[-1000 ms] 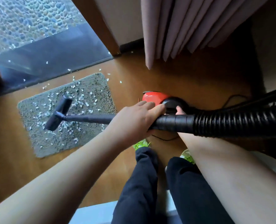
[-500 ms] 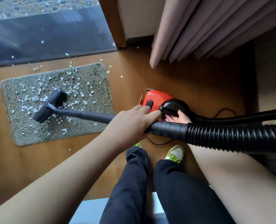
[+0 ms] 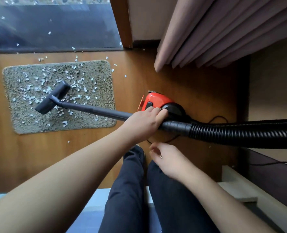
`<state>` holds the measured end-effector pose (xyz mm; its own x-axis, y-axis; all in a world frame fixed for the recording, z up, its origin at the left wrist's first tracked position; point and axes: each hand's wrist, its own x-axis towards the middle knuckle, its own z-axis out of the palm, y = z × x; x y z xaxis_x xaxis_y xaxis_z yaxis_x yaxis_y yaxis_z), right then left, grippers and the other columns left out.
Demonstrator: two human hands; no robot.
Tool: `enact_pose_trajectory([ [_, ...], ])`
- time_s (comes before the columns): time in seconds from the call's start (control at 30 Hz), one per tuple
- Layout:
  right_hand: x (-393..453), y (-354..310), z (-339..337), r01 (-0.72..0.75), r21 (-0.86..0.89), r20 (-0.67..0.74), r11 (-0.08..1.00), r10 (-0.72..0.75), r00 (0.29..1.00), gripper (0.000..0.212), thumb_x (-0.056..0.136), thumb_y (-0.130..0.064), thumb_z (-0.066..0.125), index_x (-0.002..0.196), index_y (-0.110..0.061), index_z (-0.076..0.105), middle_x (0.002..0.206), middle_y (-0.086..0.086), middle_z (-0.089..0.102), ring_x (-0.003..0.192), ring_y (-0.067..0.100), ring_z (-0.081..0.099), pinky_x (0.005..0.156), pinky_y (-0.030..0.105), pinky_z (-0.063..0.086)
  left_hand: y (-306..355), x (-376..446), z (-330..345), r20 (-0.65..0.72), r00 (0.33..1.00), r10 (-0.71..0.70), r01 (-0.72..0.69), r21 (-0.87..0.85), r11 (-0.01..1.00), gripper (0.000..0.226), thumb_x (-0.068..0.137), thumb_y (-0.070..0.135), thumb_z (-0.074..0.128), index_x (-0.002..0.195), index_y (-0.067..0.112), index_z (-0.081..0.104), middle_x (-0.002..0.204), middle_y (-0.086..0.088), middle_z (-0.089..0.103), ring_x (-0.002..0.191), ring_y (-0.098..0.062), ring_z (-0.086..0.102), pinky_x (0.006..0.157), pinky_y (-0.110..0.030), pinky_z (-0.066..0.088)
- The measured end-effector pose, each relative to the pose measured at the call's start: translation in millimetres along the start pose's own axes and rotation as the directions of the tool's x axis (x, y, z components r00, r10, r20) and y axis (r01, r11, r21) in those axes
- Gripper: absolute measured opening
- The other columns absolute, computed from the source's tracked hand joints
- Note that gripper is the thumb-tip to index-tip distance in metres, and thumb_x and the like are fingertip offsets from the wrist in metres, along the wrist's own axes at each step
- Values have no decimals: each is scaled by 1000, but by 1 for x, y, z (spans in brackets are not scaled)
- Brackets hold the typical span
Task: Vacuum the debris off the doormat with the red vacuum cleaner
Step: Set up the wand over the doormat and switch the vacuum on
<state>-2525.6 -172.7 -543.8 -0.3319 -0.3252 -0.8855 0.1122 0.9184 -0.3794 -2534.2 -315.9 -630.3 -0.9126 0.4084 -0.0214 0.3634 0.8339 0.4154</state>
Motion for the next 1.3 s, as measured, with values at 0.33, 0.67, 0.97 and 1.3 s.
enact_pose_trajectory([
  [0.33,-38,-27,-84,-148,-684,-39,715,166,985,50,99,-45,46,131,-7,49,128,12,58,115,28,57,93,36,46,35,-13,-10,79,997,-5,7,-21,1000,44,74,2,64,108,9,38,82,-12,58,69,-31,58,44,-39,49],
  [0.67,-37,-15,-26,-141,44,408,989,111,906,10,90,-6,56,88,-5,46,62,9,55,40,13,52,44,24,47,60,-70,-34,317,898,-307,281,125,952,42,86,10,59,127,14,48,114,-7,54,107,-28,55,83,-41,43],
  [0.97,-65,-48,41,-141,29,279,990,128,952,7,86,-8,54,83,-5,49,57,7,57,30,8,50,36,18,41,34,-149,-29,680,-59,-731,593,-565,-574,52,98,35,44,146,19,34,138,-12,47,116,-32,54,99,-49,49],
  [1.3,-76,-63,48,-81,-185,275,979,131,953,15,78,-13,52,92,-9,49,56,10,64,44,22,58,49,30,50,17,-124,-27,859,-18,-511,-113,-509,-853,31,86,14,72,109,6,53,66,-7,51,47,-17,53,44,-26,49],
])
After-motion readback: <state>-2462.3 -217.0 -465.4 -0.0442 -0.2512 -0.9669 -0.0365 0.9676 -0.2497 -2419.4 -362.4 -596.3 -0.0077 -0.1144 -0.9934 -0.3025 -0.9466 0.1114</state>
